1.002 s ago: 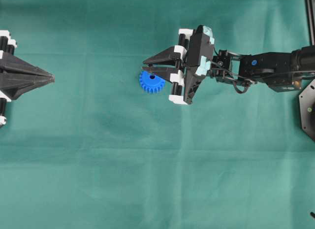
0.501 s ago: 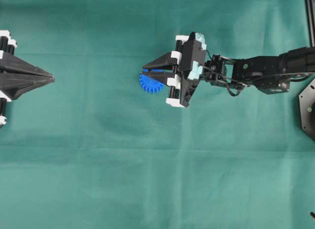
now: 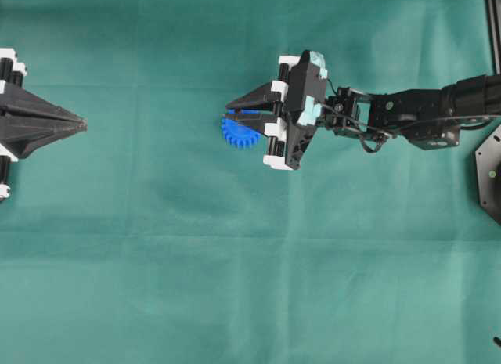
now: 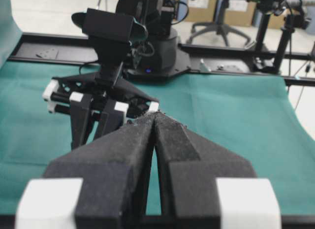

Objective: Insert the shaft placed at a random location into the center hole of the small gear at another random location.
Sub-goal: 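Lower the held shaft vertically into the blue gear's center hole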

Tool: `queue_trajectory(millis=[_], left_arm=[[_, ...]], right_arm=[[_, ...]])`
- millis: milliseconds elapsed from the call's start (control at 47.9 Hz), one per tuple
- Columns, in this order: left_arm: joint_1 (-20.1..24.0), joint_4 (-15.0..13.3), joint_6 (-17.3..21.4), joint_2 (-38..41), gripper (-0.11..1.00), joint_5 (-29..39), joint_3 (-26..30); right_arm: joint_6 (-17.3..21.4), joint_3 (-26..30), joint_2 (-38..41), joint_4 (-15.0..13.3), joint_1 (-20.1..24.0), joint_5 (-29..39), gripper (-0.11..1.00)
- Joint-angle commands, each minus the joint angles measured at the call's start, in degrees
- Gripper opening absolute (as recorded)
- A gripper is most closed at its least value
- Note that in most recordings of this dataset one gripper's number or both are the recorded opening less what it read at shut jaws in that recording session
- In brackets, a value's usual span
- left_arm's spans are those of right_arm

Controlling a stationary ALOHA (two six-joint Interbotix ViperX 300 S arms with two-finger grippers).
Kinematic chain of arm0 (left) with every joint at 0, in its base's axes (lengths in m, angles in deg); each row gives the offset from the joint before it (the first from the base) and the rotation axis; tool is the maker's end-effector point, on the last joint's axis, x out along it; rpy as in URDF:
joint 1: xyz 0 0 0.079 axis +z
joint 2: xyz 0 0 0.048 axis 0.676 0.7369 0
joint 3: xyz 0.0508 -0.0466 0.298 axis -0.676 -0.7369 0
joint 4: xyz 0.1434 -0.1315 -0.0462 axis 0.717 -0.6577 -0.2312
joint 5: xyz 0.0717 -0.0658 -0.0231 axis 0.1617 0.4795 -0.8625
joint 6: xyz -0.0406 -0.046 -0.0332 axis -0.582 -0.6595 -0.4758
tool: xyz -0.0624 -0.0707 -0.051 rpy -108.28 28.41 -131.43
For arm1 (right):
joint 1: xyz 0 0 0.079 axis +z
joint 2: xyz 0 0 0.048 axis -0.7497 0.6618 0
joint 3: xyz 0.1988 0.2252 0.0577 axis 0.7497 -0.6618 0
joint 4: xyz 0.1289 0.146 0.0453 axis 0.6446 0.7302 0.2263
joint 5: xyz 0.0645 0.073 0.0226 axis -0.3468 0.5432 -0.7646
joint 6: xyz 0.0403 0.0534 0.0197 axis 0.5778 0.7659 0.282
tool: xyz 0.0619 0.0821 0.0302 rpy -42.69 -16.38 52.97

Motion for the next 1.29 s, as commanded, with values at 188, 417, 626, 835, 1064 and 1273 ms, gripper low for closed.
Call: queue_trajectory(millis=[188,417,626,835,1064,1273], left_arm=[[0.0,-0.1,0.0,0.4,-0.01,-0.3,0.5],[0.1,-0.1,0.0,0.4,-0.01,-0.3,0.5],[0.1,-0.1,0.1,0.4,-0.01,-0.3,0.6],[0.1,-0.1,0.1,0.4,-0.01,-0.3,0.5],[0.1,-0.1,0.1,0.4,-0.01,-0.3,0.5],[0.0,-0.1,0.1,0.4,-0.01,-0.3,0.5]], right_arm=[[-1.3,-0.4,-6.9,-0.4,0.0,-0.5,0.25],[-1.4,-0.5,-6.9,-0.4,0.1,-0.3,0.25],[-1.4,-0.3,-5.0,-0.3,0.1,-0.5,0.25],[-1.1,0.0,-1.8,0.2,0.1,-1.8,0.25],[-1.1,-0.4,-0.2,1.1,0.1,-2.1,0.25],[-1.0,-0.4,-0.2,1.1,0.0,-2.4,0.25]])
